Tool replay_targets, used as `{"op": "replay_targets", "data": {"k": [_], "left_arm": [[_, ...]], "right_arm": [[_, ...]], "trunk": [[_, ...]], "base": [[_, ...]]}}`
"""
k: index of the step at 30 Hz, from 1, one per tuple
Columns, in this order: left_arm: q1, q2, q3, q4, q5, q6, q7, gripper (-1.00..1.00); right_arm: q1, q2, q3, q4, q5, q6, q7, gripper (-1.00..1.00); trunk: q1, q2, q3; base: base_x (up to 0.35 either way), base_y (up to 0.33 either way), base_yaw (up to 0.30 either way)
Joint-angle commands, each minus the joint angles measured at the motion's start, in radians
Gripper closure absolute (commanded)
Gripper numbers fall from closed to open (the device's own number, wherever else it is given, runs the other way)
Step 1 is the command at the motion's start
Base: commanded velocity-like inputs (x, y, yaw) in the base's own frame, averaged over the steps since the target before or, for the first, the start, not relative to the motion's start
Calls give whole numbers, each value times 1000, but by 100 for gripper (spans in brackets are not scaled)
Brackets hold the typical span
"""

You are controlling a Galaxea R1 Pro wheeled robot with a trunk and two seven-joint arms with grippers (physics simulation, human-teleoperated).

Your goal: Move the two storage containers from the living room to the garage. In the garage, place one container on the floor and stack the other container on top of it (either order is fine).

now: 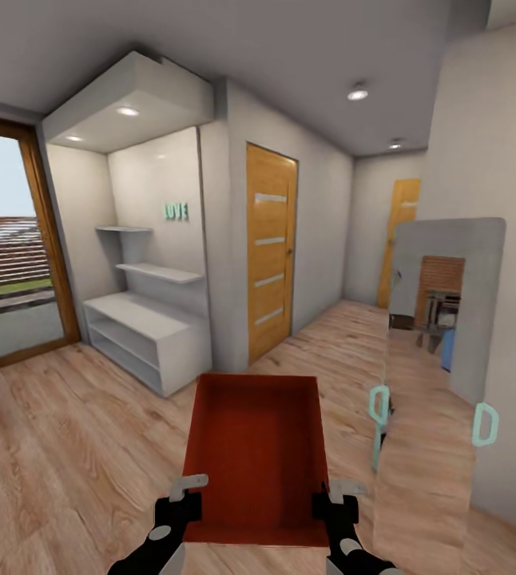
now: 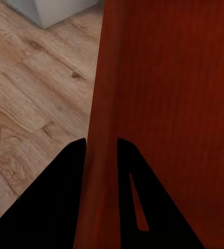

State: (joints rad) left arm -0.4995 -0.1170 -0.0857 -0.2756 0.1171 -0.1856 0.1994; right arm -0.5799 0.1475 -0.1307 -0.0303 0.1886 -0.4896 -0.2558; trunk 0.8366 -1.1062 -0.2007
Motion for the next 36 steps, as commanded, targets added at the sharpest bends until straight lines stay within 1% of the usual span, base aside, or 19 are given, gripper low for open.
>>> {"op": "replay_targets", "data": {"k": [1,36], "left_arm": [[0,1,-14,4,23,0,5,100],[-1,2,-14,4,21,0,5,100]], "right_arm": [[-2,0,29,-5,-7,-89,-9,100],[-2,0,29,-5,-6,-89,-8,100]], "trunk": [[1,-1,-1],[1,-1,-1]], "base": [[305,204,-221],[297,223,-253]]}}
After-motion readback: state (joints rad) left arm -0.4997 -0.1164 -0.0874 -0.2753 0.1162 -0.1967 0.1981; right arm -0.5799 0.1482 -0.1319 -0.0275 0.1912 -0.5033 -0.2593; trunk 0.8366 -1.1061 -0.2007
